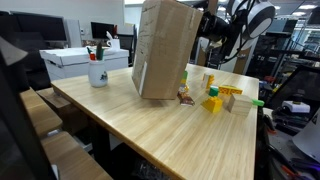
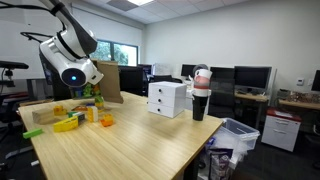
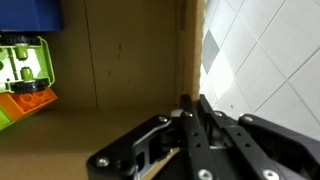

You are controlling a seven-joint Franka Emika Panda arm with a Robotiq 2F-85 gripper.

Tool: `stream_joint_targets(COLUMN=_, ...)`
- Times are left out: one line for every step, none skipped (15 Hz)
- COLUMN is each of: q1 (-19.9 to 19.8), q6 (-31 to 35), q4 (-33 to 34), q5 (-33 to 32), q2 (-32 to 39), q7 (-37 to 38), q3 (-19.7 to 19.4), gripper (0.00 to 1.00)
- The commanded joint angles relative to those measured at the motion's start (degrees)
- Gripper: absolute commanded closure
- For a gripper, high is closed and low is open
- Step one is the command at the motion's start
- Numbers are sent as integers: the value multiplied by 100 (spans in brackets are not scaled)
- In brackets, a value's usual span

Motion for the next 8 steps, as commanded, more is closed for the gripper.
stream_joint_targets(q1=-110, q6=-454, q4=-184, q5=323, q2=-80, q7=-273, q3=11, gripper=96)
stream_joint_targets(q1=-112, q6=-537, q4=-212, q5=372, q2=-69, q7=-313, q3=3, gripper=96)
stream_joint_targets(q1=-113, q6=-583, q4=-242, q5=426, q2=-70, q7=-343, q3=0, gripper=96)
stream_joint_targets(q1=-117, q6=-674, q4=-266, q5=466, q2=-59, q7=-389, q3=-9, gripper=96)
stream_joint_targets(q1=-120, q6=-732, q4=-283, q5=499, q2=-49, q7=-410, q3=-11, gripper=96)
stream_joint_targets(q1=-127, q6=-780, q4=-297, q5=511, q2=-47, q7=-430, q3=-13, gripper=96)
stream_joint_targets(q1=-139, q6=-837, q4=-318, q5=531, q2=-48, q7=-447, q3=-15, gripper=96)
stream_joint_targets(q1=-153, q6=-851, q4=-336, q5=546, q2=-55, q7=-457, q3=-12, gripper=96)
